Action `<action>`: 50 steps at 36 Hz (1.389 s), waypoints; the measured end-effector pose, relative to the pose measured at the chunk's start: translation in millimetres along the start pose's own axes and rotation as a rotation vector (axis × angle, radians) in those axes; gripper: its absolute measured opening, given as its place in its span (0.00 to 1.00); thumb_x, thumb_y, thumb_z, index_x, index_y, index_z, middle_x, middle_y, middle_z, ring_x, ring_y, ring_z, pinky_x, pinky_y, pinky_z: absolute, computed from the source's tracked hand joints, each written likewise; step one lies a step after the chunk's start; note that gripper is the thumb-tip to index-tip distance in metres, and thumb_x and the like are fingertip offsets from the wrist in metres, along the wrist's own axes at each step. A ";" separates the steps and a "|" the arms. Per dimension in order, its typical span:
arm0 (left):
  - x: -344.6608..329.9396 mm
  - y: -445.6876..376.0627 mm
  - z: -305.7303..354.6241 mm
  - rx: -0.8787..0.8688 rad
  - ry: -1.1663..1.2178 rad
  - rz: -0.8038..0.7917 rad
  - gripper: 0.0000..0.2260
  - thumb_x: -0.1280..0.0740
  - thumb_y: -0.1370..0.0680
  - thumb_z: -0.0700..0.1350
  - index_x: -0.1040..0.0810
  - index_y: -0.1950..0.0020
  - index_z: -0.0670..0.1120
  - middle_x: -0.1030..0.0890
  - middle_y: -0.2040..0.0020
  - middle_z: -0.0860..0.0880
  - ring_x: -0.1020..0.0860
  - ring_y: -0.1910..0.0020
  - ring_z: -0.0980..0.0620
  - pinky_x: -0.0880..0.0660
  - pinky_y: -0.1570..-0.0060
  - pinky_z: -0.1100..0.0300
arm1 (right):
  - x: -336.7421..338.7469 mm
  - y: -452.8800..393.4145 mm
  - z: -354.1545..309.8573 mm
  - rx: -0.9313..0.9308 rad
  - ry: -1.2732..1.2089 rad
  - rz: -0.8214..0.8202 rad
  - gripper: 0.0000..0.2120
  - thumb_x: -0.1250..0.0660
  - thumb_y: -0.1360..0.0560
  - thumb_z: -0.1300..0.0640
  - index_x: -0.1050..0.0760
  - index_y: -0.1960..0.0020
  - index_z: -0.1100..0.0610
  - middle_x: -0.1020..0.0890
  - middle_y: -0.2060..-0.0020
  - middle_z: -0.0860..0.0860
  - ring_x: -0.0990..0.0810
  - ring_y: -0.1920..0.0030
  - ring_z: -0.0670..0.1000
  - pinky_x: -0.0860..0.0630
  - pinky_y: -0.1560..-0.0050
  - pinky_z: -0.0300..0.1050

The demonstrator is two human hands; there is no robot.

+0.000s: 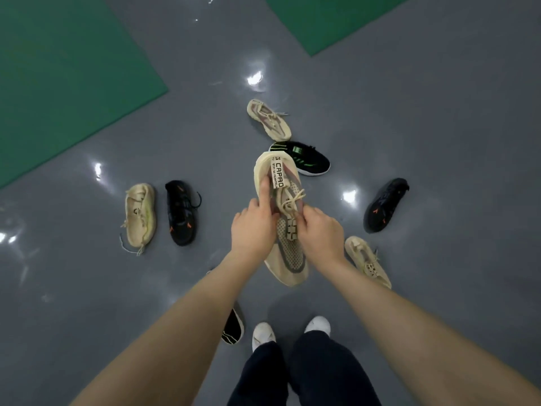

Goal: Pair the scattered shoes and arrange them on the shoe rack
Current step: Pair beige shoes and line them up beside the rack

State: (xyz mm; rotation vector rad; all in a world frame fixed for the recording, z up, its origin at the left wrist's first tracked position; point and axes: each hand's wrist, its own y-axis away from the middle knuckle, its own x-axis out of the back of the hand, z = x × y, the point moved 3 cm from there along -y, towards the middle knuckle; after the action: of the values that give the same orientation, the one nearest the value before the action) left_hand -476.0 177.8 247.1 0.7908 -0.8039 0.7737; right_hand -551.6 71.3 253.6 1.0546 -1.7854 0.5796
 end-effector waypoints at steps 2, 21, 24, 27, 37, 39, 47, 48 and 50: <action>21.0 -7.7 3.8 -0.011 0.006 0.040 0.34 0.40 0.21 0.46 0.58 0.22 0.52 0.24 0.45 0.42 0.23 0.51 0.39 0.30 0.54 0.49 | 8.8 -14.0 -11.6 0.017 -0.006 -0.019 0.16 0.42 0.20 0.54 0.24 0.60 0.63 0.20 0.66 0.57 0.22 0.67 0.60 0.37 0.67 0.45; 163.9 -185.3 55.0 0.117 0.081 0.135 0.32 0.41 0.21 0.44 0.56 0.23 0.51 0.22 0.47 0.44 0.23 0.55 0.41 0.28 0.57 0.49 | 75.3 -238.5 -71.9 0.167 0.085 0.098 0.06 0.32 0.29 0.56 0.22 0.62 0.59 0.21 0.71 0.51 0.23 0.74 0.55 0.30 0.72 0.44; 174.7 -213.7 60.5 0.162 0.069 0.131 0.31 0.42 0.20 0.44 0.56 0.23 0.51 0.22 0.46 0.45 0.23 0.54 0.42 0.28 0.57 0.49 | 79.4 -272.0 -77.3 0.173 0.093 0.083 0.05 0.31 0.29 0.56 0.22 0.61 0.58 0.21 0.70 0.50 0.22 0.72 0.55 0.29 0.71 0.43; 182.3 -239.7 60.0 0.193 0.053 0.117 0.30 0.43 0.20 0.45 0.56 0.23 0.51 0.22 0.45 0.46 0.22 0.54 0.43 0.27 0.57 0.50 | 80.0 -299.2 -82.8 0.185 0.087 0.070 0.08 0.35 0.27 0.55 0.19 0.54 0.58 0.19 0.66 0.50 0.19 0.66 0.55 0.28 0.67 0.45; 195.7 -326.9 20.5 0.232 0.020 0.047 0.29 0.43 0.19 0.47 0.56 0.23 0.53 0.21 0.48 0.47 0.21 0.55 0.44 0.26 0.57 0.51 | 38.9 -376.7 -104.4 0.117 0.051 -0.116 0.15 0.43 0.20 0.51 0.22 0.43 0.56 0.18 0.51 0.51 0.20 0.49 0.56 0.31 0.50 0.50; 197.8 -346.0 7.8 0.214 -0.004 0.033 0.29 0.43 0.19 0.47 0.56 0.23 0.52 0.21 0.48 0.46 0.21 0.55 0.44 0.28 0.59 0.53 | 29.7 -392.8 -111.1 0.096 0.067 -0.147 0.15 0.44 0.19 0.51 0.22 0.46 0.57 0.18 0.52 0.52 0.21 0.50 0.56 0.32 0.49 0.50; 205.2 -410.0 -32.0 0.196 -0.015 -0.020 0.29 0.43 0.19 0.46 0.55 0.23 0.53 0.21 0.49 0.47 0.22 0.55 0.44 0.29 0.58 0.53 | -16.7 -444.0 -132.8 0.023 0.042 -0.211 0.15 0.44 0.19 0.50 0.23 0.48 0.58 0.19 0.52 0.52 0.22 0.50 0.56 0.33 0.49 0.50; 202.4 -415.5 -36.8 0.204 -0.009 -0.025 0.29 0.43 0.19 0.46 0.55 0.23 0.53 0.21 0.49 0.47 0.22 0.55 0.44 0.28 0.57 0.52 | -24.4 -449.0 -131.9 0.011 0.033 -0.235 0.15 0.44 0.19 0.49 0.24 0.49 0.58 0.19 0.52 0.52 0.22 0.50 0.56 0.33 0.47 0.51; 194.6 -425.9 -46.3 0.225 -0.010 -0.037 0.29 0.43 0.19 0.46 0.55 0.23 0.53 0.20 0.50 0.46 0.21 0.56 0.44 0.28 0.57 0.52 | -39.1 -459.4 -128.5 0.006 0.019 -0.267 0.15 0.43 0.20 0.48 0.25 0.52 0.58 0.19 0.54 0.52 0.22 0.51 0.56 0.31 0.48 0.53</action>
State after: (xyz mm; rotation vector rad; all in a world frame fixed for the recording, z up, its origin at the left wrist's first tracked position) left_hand -18.7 67.9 260.7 1.0088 -0.7166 0.8367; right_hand -89.5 -52.8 245.8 1.2623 -1.5934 0.4296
